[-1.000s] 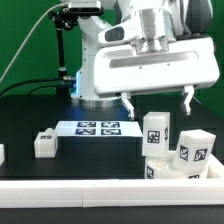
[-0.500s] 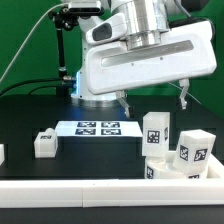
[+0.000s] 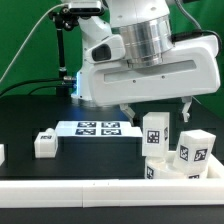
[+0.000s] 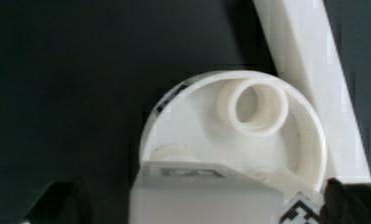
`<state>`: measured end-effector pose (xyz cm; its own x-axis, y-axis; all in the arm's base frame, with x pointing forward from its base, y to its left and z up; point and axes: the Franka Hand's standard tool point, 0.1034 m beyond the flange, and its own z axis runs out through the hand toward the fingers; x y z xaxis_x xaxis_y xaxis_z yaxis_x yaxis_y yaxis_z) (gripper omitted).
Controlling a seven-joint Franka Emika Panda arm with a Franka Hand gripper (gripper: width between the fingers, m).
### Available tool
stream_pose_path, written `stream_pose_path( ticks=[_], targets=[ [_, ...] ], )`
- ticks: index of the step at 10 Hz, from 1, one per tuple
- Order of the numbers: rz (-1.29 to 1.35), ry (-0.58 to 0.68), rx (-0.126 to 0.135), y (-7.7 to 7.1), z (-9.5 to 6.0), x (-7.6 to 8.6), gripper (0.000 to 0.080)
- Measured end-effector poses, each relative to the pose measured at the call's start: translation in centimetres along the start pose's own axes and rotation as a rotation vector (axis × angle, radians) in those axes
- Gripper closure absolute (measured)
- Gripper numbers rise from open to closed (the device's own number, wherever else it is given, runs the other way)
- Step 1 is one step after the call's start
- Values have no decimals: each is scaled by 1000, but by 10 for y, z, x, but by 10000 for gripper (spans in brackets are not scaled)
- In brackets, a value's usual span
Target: Assemble stool
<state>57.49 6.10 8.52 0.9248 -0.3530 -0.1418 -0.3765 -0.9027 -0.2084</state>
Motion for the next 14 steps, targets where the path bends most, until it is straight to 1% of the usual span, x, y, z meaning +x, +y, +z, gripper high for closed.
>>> stream_pose_path(
  ticks=[3, 5, 6, 7, 8, 9, 10, 11, 12, 14],
  targets=[
    [1, -2, 0, 0, 1, 0, 151],
    [41, 5, -2, 3, -2, 4, 151],
    [58, 13, -2, 5, 0, 5, 151],
    [74, 40, -5, 7, 4, 5, 151],
    [83, 34, -4, 7, 5, 3, 151],
    [84, 35, -3, 7, 5, 3, 248],
    [109, 34, -2, 7, 5, 3, 395],
    [174, 34, 2, 6, 5, 3, 395],
    [216, 34, 3, 6, 5, 3, 465],
    [345, 34, 8, 4, 5, 3, 465]
  ],
)
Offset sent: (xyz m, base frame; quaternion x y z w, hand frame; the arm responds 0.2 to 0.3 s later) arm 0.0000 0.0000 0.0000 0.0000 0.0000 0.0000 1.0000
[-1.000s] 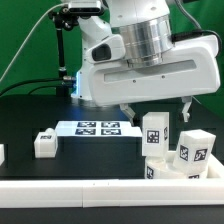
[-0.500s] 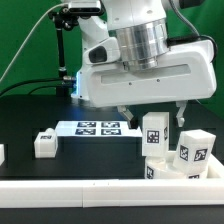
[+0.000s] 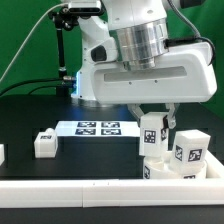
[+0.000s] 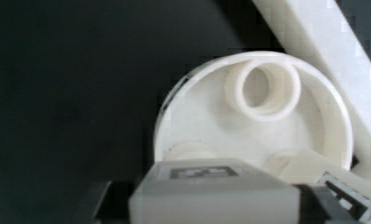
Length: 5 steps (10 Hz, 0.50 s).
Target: Assemble stool
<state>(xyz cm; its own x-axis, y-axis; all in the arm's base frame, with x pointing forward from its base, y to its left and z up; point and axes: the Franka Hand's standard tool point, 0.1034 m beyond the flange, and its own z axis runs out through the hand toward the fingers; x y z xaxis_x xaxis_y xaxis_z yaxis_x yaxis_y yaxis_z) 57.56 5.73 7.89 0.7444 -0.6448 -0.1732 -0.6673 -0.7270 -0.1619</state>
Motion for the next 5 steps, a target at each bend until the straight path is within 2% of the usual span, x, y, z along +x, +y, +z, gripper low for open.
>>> stream_pose_path(
  ticks=[2, 4, 5],
  targets=[
    [116, -5, 7, -2, 0, -1, 465],
    [269, -35, 26, -13, 1, 9, 465],
    [360, -50, 59, -16, 0, 15, 464]
  ],
)
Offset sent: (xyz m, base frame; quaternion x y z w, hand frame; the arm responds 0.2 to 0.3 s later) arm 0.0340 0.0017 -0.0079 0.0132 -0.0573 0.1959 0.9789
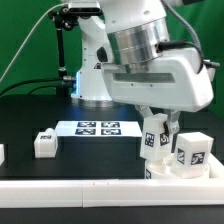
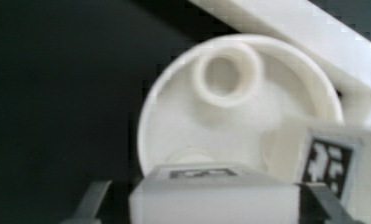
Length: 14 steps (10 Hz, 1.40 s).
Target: Assemble stool
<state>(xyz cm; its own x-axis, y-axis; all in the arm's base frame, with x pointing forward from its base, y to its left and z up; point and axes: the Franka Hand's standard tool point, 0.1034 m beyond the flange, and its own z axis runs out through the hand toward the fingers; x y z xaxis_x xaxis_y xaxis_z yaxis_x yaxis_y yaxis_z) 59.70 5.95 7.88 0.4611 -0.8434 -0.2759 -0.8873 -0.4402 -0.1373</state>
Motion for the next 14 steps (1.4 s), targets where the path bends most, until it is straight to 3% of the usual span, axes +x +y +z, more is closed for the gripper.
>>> stream_pose_path(
  ticks=[2, 10, 14],
  targets=[
    [71, 16, 18, -5, 1, -1, 463],
    [623, -7, 36, -15, 0, 3, 463],
    [907, 4, 69, -21, 3, 1, 463]
  ],
)
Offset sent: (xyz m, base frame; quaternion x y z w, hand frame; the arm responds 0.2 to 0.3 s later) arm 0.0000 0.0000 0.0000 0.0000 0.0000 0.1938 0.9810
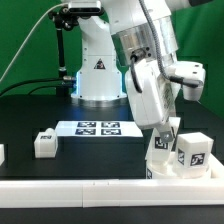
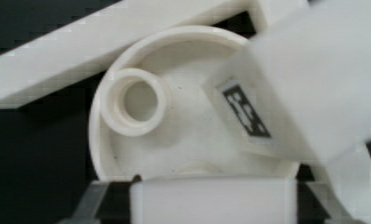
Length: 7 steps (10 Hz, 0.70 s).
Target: Assemble stool
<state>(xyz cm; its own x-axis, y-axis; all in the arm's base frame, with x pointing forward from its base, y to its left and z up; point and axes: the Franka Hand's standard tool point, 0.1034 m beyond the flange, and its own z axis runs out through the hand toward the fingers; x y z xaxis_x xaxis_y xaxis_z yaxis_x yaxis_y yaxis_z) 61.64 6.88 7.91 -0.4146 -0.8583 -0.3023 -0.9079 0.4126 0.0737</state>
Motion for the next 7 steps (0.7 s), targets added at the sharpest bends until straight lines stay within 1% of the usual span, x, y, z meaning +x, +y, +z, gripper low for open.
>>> stream_pose_path(
  ticks=[3, 5, 7],
  targets=[
    [137, -7, -1, 0, 0, -1, 463],
    [320, -42, -2, -3, -1, 4, 463],
    [285, -45, 1, -2, 0, 2, 462]
  ],
)
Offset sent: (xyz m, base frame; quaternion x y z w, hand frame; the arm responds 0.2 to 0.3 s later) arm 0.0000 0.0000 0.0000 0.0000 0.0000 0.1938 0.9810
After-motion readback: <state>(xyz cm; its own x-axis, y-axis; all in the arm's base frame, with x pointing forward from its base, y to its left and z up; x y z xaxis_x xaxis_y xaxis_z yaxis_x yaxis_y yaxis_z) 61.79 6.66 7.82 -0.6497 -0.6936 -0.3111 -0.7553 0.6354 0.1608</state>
